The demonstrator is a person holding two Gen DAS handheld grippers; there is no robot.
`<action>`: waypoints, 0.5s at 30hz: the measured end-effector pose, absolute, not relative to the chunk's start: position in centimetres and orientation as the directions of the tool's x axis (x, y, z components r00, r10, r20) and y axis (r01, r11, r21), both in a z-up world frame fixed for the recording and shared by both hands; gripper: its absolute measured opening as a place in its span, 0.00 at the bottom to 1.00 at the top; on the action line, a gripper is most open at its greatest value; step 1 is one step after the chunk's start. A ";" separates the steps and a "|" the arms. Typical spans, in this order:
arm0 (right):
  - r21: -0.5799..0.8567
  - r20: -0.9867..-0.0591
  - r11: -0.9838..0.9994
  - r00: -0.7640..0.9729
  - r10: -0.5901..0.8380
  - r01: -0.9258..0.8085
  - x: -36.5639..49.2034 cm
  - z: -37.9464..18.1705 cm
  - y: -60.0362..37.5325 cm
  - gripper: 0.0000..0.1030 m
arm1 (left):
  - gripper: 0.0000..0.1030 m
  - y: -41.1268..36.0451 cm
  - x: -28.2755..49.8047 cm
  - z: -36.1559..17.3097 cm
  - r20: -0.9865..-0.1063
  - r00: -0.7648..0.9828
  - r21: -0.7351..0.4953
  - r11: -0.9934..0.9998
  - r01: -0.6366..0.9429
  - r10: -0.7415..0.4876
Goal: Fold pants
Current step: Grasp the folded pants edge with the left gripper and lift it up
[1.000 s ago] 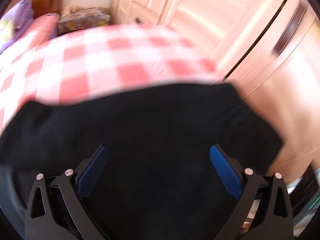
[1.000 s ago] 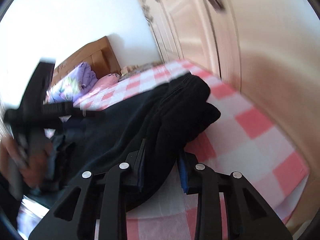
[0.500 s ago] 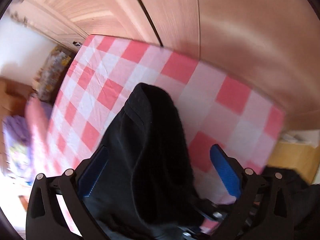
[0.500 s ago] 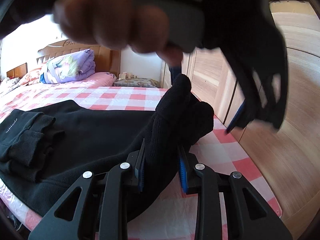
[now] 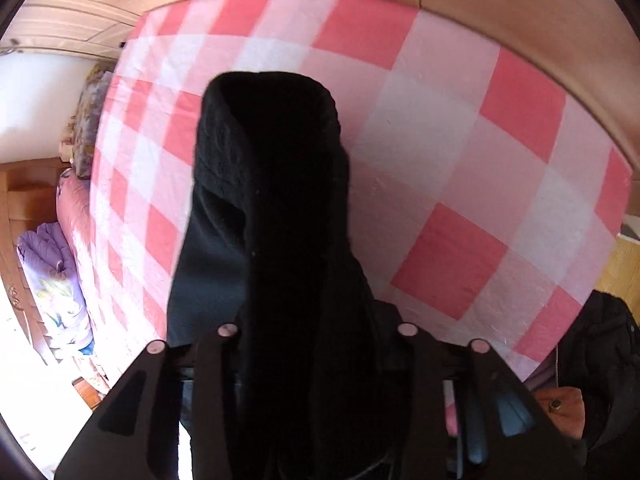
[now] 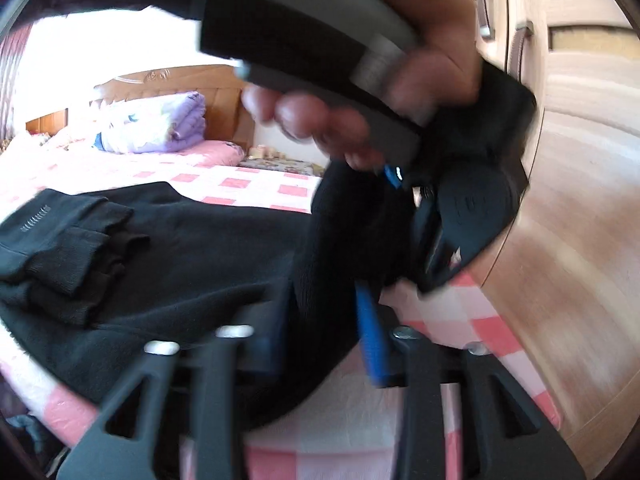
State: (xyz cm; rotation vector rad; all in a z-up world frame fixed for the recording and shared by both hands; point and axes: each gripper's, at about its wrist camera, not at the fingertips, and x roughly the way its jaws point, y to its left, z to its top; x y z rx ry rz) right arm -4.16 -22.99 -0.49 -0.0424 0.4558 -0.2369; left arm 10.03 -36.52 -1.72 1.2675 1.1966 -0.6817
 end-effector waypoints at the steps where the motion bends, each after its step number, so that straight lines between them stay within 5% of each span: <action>1: -0.056 -0.431 0.974 0.875 -0.222 0.219 -4.9 -0.7 -23.2 0.94 | 0.33 -35.9 10.0 -0.7 -0.931 0.311 0.352 0.245 0.903 0.190; 9: 0.078 -0.501 0.992 0.864 -0.045 0.097 -3.7 -0.9 -21.1 0.95 | 0.32 -26.8 9.7 10.4 -0.935 0.352 0.305 0.409 0.860 -0.041; 15: -0.066 -0.457 0.997 0.889 0.012 -0.048 -1.9 1.2 -13.5 0.95 | 0.27 -13.9 11.7 19.0 -0.904 0.369 0.168 0.615 0.771 -0.216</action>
